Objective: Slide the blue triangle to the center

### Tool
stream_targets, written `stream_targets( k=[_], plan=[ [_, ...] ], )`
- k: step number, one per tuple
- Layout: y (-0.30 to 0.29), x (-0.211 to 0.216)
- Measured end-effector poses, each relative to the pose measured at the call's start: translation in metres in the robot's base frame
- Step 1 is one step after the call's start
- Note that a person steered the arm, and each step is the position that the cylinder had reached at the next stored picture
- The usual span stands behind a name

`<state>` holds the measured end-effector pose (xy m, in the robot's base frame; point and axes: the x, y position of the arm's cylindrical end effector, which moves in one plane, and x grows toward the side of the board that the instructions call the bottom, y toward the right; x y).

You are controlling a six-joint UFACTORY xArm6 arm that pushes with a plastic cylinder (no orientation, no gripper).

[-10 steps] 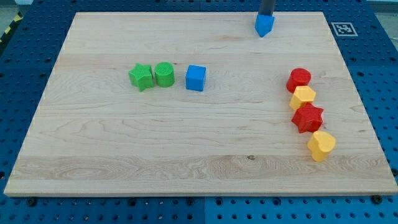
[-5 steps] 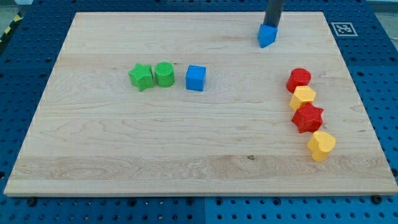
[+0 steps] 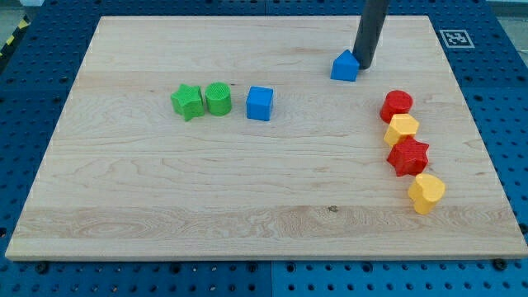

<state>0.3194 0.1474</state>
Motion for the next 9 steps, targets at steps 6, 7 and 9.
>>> stream_targets(
  k=[6, 7, 9],
  plan=[
    [-0.064, 0.019],
    [-0.085, 0.019],
    [-0.102, 0.023]
  ],
)
